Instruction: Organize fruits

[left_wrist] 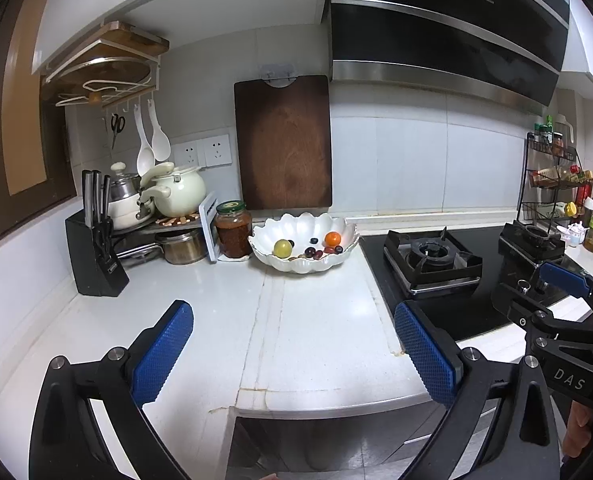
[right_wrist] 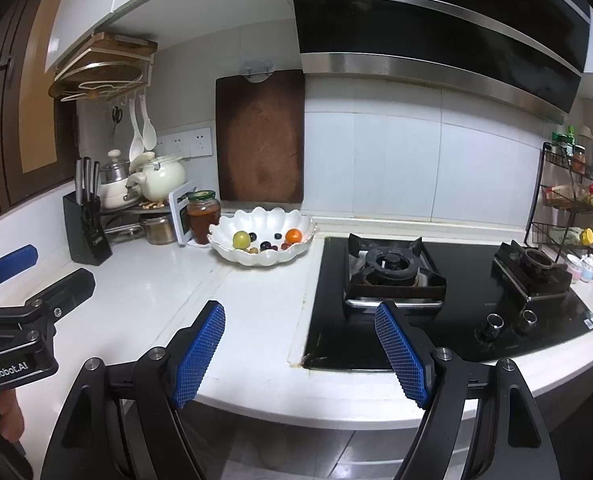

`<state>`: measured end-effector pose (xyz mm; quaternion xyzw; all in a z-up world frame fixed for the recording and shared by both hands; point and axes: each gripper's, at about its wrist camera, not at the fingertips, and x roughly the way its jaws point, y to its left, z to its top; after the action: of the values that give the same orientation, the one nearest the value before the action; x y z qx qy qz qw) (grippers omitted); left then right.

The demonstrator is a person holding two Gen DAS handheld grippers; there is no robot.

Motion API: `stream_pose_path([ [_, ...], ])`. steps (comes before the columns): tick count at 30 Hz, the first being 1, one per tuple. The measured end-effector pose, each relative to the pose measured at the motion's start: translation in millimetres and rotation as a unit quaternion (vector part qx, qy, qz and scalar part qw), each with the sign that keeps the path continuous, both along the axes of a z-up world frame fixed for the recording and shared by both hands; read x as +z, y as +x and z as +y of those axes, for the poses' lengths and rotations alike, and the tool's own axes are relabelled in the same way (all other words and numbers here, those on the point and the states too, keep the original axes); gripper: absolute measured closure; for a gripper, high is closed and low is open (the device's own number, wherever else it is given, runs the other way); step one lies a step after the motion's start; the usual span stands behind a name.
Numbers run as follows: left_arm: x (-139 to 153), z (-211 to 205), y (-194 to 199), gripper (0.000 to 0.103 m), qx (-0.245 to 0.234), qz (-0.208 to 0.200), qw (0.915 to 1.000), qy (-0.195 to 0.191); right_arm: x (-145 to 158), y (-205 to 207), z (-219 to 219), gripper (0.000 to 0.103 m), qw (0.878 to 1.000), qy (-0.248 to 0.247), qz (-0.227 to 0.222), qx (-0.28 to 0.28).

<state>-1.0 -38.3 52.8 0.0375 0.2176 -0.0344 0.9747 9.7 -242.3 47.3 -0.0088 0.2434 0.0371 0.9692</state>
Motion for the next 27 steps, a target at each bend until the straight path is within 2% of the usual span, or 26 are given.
stream_pose_path([
  [27, 2.7, 3.2, -15.5, 0.0, -0.003, -0.009, 1.0, -0.002, 3.6, -11.2, 1.4, 0.024, 1.0, 0.004, -0.002, 0.006],
])
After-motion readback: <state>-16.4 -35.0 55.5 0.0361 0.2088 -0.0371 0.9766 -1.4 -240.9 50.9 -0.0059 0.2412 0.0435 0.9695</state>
